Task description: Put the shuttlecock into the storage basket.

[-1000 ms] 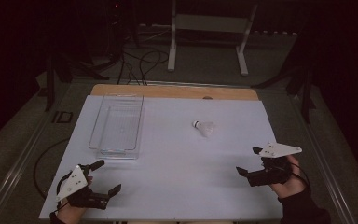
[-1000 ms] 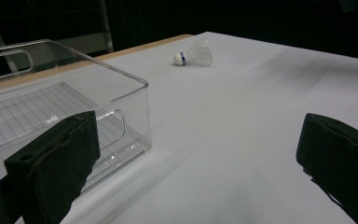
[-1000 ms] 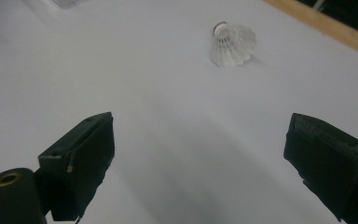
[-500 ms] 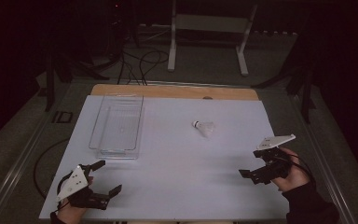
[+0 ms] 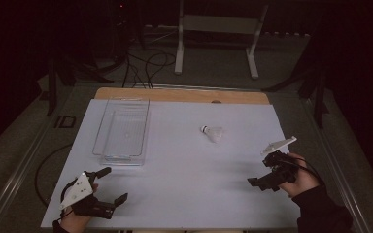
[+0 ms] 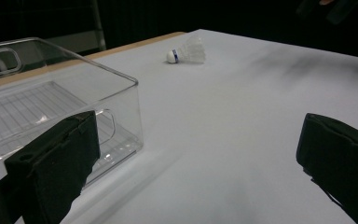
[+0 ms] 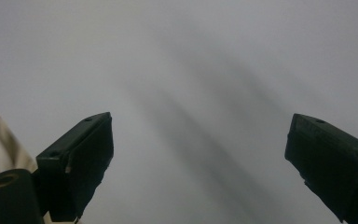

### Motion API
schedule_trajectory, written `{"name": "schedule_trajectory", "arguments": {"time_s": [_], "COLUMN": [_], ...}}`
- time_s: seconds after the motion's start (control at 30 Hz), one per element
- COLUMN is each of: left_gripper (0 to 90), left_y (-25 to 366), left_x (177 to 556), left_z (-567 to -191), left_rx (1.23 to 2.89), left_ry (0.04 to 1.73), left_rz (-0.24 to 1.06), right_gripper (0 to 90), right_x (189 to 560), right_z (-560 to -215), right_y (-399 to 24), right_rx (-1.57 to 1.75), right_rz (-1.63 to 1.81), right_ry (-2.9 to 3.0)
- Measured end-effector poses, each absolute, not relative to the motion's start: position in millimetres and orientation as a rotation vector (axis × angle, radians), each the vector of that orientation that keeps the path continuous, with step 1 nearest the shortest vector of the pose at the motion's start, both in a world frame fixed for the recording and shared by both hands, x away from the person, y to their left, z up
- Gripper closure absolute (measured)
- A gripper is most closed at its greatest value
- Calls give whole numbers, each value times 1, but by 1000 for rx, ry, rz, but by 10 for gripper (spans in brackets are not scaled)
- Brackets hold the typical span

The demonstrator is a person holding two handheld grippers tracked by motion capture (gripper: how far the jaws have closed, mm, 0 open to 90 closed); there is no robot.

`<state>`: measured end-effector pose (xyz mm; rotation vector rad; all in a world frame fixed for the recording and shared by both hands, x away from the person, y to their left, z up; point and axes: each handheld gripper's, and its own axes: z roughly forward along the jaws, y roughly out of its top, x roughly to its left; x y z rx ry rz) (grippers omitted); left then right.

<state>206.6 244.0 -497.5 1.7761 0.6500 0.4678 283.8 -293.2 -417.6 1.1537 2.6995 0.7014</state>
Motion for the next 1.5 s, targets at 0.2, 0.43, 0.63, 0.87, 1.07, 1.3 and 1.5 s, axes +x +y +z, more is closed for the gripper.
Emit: {"name": "schedule_trajectory", "arguments": {"time_s": [0.2,0.43,0.63,0.87,1.07,1.3,1.5], "left_gripper": [1,1,1,1,1,1,1], "left_y": [244,244,244,243,243,240,241], "left_x": [207,207,207,207,207,207,207], "left_z": [-498,-498,-498,-498,-499,-500,-500], "left_rx": [1773,1771,1772,1781,1788,1800,1795], "left_ry": [653,653,655,653,652,656,657], "left_rz": [471,470,466,467,467,457,453], "right_gripper": [80,80,80,80,80,80,80], "right_x": [291,300,305,310,315,324,331], "right_z": [-425,-431,-434,-438,-441,-443,-443], "right_y": [-290,-286,-282,-276,-270,-262,-255], "right_rx": [1205,1267,1301,1315,1316,1325,1303], "right_rz": [661,548,506,408,413,395,390], "right_ry": [2717,2767,2798,2820,2821,2812,2815]}}
